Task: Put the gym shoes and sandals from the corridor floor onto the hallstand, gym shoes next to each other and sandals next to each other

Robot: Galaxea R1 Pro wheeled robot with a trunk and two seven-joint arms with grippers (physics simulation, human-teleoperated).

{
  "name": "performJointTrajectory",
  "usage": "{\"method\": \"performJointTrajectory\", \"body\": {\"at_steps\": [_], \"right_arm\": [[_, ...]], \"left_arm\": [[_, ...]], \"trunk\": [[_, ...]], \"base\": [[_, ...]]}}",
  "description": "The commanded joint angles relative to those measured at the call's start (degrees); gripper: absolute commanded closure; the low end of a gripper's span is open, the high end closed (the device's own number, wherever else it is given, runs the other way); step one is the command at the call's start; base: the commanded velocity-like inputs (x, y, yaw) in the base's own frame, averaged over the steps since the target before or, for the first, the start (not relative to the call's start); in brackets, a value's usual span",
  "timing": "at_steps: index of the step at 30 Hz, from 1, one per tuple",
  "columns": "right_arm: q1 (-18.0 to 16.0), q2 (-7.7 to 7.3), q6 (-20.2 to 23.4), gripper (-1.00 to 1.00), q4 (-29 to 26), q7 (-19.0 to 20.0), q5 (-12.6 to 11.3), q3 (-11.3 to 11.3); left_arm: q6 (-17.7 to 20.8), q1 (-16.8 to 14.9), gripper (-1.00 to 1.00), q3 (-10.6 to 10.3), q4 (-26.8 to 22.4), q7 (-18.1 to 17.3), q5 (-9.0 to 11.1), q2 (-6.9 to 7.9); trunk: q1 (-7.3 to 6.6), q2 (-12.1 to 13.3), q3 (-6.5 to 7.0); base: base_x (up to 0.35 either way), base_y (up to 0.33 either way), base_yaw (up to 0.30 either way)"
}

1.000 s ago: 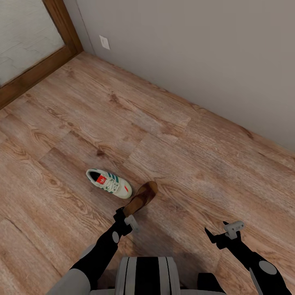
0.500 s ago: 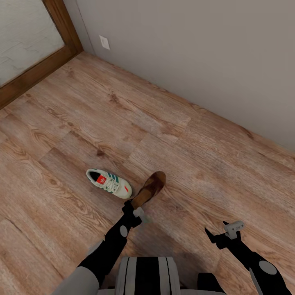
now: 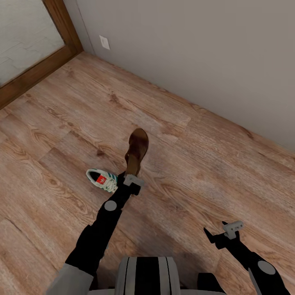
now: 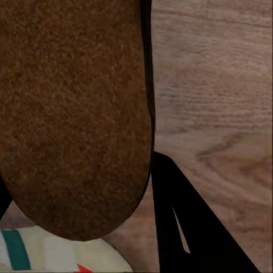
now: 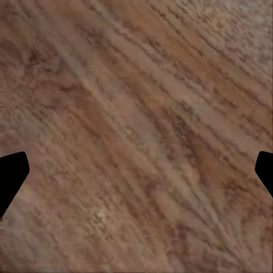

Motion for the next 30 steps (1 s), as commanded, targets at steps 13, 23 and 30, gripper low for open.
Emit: {"method": "performJointTrajectory", "body": {"at_steps": [13, 23, 30], "right_arm": [[-0.02, -0.04, 0.19, -1.0, -2.63, 0.42, 0.52, -0.19], [-0.02, -0.21, 0.05, -1.0, -2.86, 0.42, 0.55, -0.21], [-0.02, -0.25, 0.03, -1.0, -2.96, 0.42, 0.55, -0.21]], "left_arm": [[0.63, 6.71, 1.0, 7.48, -7.81, -0.83, 0.65, 1.64], [0.67, 7.29, 1.0, 7.52, -8.06, -1.03, 0.8, 2.93], [0.64, 7.65, 1.0, 7.52, -8.1, -1.04, 0.81, 3.0]], "trunk": [[0.0, -0.01, 0.0], [-0.03, 0.0, 0.95], [-0.21, 0.1, 3.12]], "base": [[0.0, 0.0, 0.0], [0.0, 0.0, 0.0], [0.0, 0.0, 0.0]]}}
